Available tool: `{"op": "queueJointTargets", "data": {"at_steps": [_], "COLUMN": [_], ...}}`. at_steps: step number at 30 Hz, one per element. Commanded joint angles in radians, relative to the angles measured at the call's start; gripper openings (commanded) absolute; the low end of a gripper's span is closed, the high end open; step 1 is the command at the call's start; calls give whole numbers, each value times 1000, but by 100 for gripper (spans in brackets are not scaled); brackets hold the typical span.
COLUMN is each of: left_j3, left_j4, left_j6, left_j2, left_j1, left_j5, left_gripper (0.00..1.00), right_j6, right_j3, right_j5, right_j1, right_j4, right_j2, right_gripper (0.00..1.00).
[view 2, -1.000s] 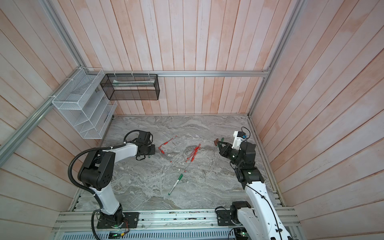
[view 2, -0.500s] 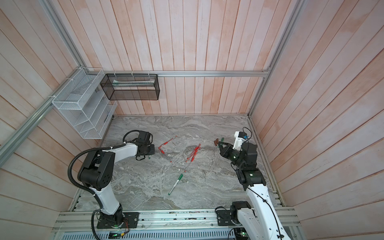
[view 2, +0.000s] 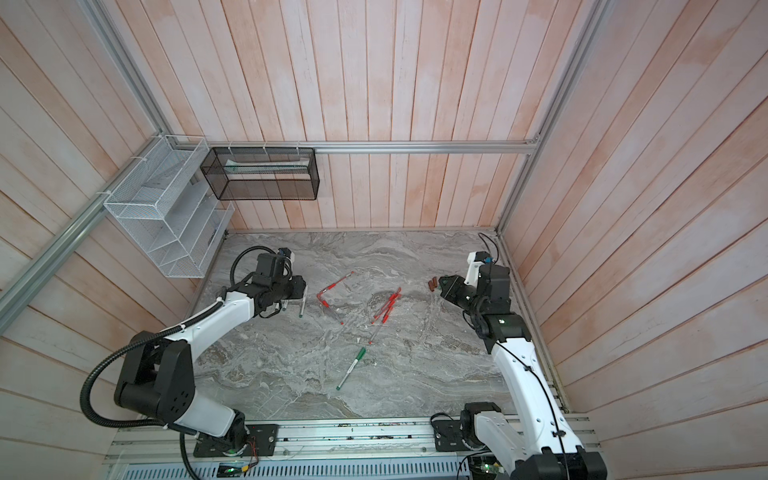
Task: Open the pen caps
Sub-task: 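Set the marker down with the left gripper while the right drops the cap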
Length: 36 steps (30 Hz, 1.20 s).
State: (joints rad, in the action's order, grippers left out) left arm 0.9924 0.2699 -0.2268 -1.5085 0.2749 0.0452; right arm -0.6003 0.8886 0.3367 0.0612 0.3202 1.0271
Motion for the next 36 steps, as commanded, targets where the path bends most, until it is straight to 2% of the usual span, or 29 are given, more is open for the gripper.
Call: {"op": "queueJointTargets", "data": {"at_steps": [1,8,12,17,27,36], "left_j3": [-71,-160,-185,-187,-187,-185], "left_j4": [-48,-80,-85,-90,-75,-75], "left_j6": [63,141,171,158,178,164], "left_j2": [74,247,302,336,359,354], "left_j1": [-25,-121,-190,-266,-295,-330], "left_j5": [120,290,347,411,427,430], "left_gripper": [49,69,82,93,97,97], "right_j6": [82,215,261,313,380,384], "right_j3": [94,270,331,403,571,668], "right_j5": [-55,-105,-158,-186,-236,-219], "right_j1": [-8,-98,-122,-135,-148,-148], "right_j4": [101,239,263,269,321,343], "right_j2": [78,308,412,568,881,1016], "right_gripper": [0,0,0,0,0,0]}}
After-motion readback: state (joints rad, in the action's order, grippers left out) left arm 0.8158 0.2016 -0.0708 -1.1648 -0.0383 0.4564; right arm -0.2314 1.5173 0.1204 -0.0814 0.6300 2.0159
